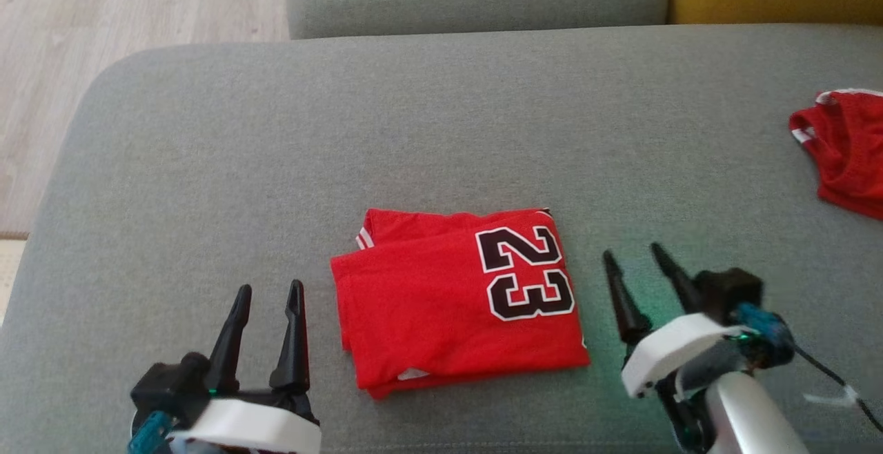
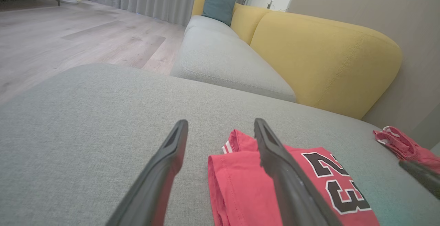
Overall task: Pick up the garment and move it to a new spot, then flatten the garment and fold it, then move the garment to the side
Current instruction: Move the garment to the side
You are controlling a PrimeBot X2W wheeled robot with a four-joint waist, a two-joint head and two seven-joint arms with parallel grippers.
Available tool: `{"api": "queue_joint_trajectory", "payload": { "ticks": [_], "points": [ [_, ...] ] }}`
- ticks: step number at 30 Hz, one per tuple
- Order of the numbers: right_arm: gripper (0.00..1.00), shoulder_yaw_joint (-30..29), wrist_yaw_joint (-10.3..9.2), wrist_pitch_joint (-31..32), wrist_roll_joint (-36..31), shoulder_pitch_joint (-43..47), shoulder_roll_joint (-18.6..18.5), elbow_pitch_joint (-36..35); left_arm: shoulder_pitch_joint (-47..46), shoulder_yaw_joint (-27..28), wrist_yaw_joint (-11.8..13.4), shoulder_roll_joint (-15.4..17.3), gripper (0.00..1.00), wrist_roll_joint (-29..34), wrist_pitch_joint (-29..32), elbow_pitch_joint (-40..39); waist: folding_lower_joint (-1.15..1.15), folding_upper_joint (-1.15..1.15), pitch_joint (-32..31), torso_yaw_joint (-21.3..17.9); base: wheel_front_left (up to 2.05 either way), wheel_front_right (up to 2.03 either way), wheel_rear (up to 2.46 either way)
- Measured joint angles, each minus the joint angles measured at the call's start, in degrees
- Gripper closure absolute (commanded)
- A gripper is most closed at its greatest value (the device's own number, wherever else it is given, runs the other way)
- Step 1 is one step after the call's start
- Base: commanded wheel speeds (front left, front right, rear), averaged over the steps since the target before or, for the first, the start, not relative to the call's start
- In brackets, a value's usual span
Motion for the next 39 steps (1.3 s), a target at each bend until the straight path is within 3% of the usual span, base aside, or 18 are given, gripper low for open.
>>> {"api": "queue_joint_trajectory", "payload": {
  "ticks": [6,20,21,22,25,26,33,39],
  "points": [
    [0.00,2.6,0.00,10.5,0.5,-3.0,-0.3,2.1,-0.1,0.0,-0.5,-0.2,0.00,0.0,0.0,0.3,0.00,0.00,1.2,2.1,0.00,0.00,0.00],
    [0.00,9.9,0.00,24.3,10.7,-7.5,-7.4,5.7,-1.4,-1.1,-0.8,-0.3,0.00,-2.1,0.0,0.8,0.00,0.00,3.9,8.2,0.00,0.00,0.00],
    [0.17,10.4,0.00,24.8,11.3,-7.8,-7.7,5.6,-1.4,-1.1,-0.6,-0.3,0.00,-2.1,0.0,0.8,0.00,0.00,4.0,8.3,0.00,0.00,0.00],
    [0.51,10.9,0.00,25.2,11.8,-8.0,-8.1,5.6,-1.4,-1.1,-0.4,-0.3,0.00,-2.1,0.0,0.8,0.00,0.00,4.0,8.3,0.00,0.00,0.00],
    [0.77,11.8,0.00,25.8,13.1,-8.2,-8.4,5.4,-1.4,-1.0,-0.4,-0.3,0.00,-2.2,0.0,0.7,0.00,0.00,4.1,7.9,0.00,0.00,0.00],
    [1.00,12.2,0.00,25.8,13.5,-8.2,-8.4,5.4,-1.4,-1.0,-0.4,-0.3,0.00,-2.2,0.0,0.7,0.00,0.00,4.2,7.6,0.00,0.00,0.00],
    [1.00,12.8,0.00,24.1,14.5,-9.8,-8.4,5.2,-1.6,-0.5,-0.5,-0.3,0.00,-2.0,0.0,0.6,0.00,0.00,4.8,5.1,0.00,0.00,0.00],
    [1.00,9.0,0.00,21.9,14.0,-13.4,-10.5,2.9,-3.5,-0.3,-1.0,-0.4,0.00,-0.8,0.0,-0.7,0.00,0.00,6.0,0.5,0.00,0.00,0.00]
  ]
}}
